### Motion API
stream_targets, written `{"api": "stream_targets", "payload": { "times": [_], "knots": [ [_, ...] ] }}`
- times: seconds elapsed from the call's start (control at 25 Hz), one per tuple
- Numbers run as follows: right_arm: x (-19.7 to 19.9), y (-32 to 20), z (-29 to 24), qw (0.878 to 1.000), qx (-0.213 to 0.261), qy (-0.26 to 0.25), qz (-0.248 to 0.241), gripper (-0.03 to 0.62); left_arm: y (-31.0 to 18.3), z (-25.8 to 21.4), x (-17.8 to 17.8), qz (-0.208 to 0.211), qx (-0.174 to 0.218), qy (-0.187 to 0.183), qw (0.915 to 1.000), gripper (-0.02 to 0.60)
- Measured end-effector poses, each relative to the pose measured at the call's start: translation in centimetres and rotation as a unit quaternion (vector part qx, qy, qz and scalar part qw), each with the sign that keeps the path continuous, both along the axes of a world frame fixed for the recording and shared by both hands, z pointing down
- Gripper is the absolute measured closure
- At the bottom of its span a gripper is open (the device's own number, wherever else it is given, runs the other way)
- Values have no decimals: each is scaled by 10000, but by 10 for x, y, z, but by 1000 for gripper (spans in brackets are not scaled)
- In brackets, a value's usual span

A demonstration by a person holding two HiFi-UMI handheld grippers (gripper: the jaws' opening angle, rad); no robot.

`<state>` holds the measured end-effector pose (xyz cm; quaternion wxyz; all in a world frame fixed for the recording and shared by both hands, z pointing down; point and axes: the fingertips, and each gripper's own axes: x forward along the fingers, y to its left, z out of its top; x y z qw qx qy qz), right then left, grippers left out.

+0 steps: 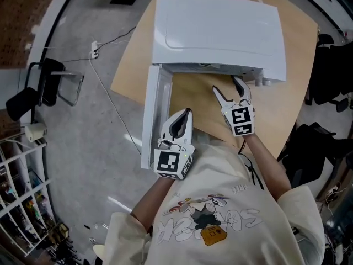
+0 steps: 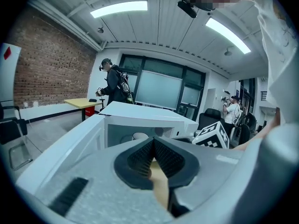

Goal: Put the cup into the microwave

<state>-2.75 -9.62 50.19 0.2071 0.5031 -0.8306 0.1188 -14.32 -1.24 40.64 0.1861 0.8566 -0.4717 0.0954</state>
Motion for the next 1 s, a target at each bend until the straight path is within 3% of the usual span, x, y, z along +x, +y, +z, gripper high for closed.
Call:
{"api": "stream_targets", "payload": {
  "times": [0.4, 0.56, 0.6, 1.0],
  "knots": [
    [49, 89, -17, 9965, -181, 61, 808, 405, -3, 6, 68, 915, -68, 277, 9954, 577],
    [69, 117, -35, 9895, -117, -137, 1437, 572, -2, 10, 93, 1279, -60, 271, 9914, 577],
    [71, 122, -39, 9881, -92, -159, 1530, 588, -2, 12, 97, 1356, -66, 251, 9904, 577],
    [64, 141, -50, 9862, -56, -249, 1634, 588, 8, 24, 109, 1607, -178, 118, 9868, 577]
  ]
}}
